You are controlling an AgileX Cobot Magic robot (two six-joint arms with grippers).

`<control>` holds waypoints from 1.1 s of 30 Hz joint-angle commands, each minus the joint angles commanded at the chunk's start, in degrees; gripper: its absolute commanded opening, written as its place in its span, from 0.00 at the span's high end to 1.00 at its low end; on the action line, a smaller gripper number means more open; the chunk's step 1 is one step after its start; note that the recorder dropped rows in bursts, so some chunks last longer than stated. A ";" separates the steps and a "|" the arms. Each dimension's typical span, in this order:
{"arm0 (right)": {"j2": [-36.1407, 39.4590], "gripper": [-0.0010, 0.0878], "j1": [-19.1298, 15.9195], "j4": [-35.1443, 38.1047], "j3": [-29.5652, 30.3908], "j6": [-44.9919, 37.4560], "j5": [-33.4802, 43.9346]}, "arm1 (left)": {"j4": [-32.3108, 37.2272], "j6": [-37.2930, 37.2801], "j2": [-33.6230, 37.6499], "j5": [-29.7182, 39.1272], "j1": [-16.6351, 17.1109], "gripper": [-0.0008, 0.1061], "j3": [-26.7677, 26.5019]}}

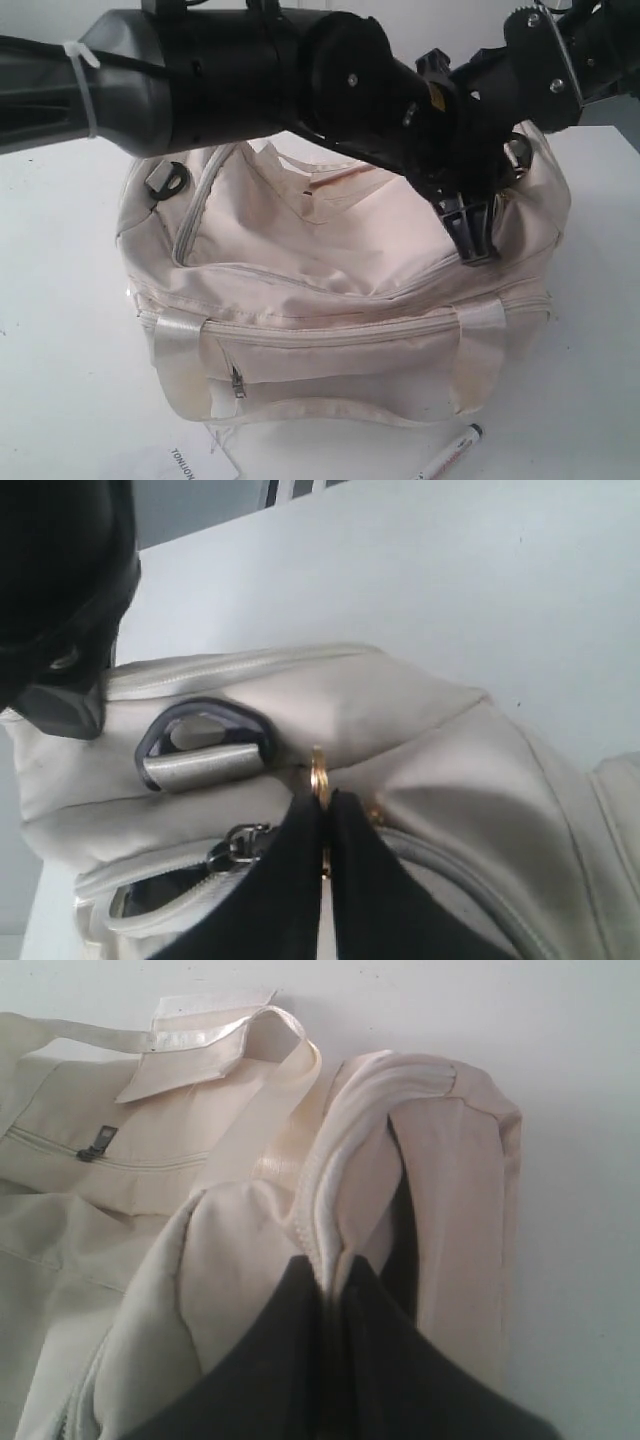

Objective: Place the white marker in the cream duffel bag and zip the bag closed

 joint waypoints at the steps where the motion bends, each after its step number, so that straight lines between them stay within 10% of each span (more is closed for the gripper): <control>1: 0.00 0.99 0.00 0.00 0.00 0.00 0.00 | 1.19 0.00 0.00 0.30 -0.42 0.99 0.00; 11: 0.00 0.99 0.00 0.00 0.00 0.00 -0.13 | 16.97 -3.63 0.00 6.04 -3.41 0.99 0.00; 33: 0.00 0.99 0.00 0.00 0.00 0.00 -0.24 | 18.55 -5.91 0.00 7.71 -6.80 0.99 0.00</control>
